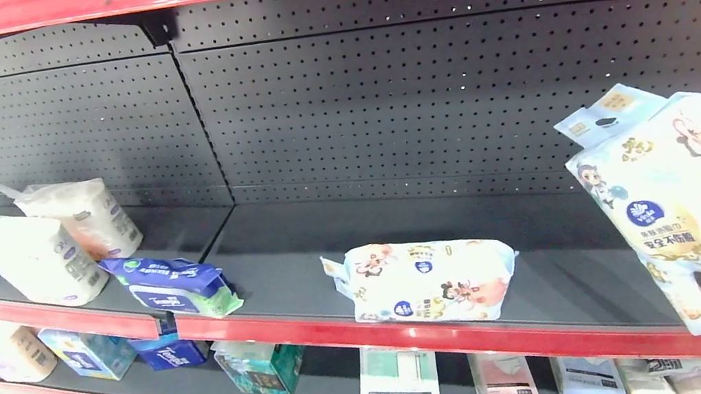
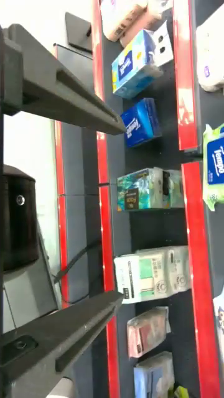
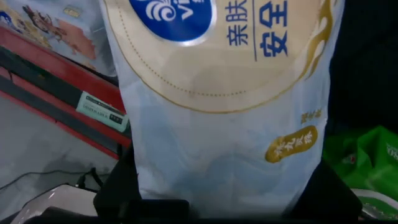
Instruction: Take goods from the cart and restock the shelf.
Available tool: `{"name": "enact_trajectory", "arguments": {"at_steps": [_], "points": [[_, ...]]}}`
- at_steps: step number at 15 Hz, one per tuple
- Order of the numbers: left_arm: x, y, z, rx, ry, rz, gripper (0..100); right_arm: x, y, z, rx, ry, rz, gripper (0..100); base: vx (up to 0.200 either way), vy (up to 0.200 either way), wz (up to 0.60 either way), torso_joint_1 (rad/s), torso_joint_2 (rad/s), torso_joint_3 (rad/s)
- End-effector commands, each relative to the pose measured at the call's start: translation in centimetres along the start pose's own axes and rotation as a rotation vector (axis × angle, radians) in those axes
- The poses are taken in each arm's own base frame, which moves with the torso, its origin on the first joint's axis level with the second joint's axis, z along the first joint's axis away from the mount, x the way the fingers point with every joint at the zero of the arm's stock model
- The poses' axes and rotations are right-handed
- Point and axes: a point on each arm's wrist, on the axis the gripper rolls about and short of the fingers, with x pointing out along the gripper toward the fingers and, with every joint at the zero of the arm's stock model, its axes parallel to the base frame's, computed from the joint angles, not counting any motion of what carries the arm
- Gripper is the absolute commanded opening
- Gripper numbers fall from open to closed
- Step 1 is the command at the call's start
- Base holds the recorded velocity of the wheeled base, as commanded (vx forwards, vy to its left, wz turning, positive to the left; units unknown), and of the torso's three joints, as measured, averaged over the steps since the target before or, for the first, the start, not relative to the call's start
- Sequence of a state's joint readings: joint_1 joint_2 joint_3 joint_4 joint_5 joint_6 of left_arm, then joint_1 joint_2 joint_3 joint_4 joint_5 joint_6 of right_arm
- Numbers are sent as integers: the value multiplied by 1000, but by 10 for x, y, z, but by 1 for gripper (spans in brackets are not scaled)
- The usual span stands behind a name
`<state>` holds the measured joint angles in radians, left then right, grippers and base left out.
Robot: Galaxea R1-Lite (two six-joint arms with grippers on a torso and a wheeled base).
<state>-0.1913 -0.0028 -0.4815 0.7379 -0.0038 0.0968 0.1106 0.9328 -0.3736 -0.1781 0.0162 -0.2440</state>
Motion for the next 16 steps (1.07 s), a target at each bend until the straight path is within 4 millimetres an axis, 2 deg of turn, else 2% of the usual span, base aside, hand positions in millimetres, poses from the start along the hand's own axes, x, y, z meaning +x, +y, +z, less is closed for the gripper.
{"name": "enact_trajectory", "arguments": {"at_steps": [1,3,5,9,12,16], "points": [[2,0,1,0,-7,1,100,25,-1,4,-9,58,37,0,0,0,0,0,0,0],[8,0,3,-8,-62,6,100,54,-1,12,-33,62,155,0,0,0,0,0,0,0],[12,1,7,-16,-126,21,100,80,-2,17,-73,107,181,0,0,0,0,0,0,0],[2,-2,18,-55,-176,120,100,128,-4,34,-123,130,248,0,0,0,0,0,0,0],[5,-4,19,-64,-162,163,100,144,-2,36,-155,141,266,0,0,0,0,0,0,0],[14,-8,26,-101,-107,244,100,147,-1,35,-166,131,267,0,0,0,0,0,0,0]]}}
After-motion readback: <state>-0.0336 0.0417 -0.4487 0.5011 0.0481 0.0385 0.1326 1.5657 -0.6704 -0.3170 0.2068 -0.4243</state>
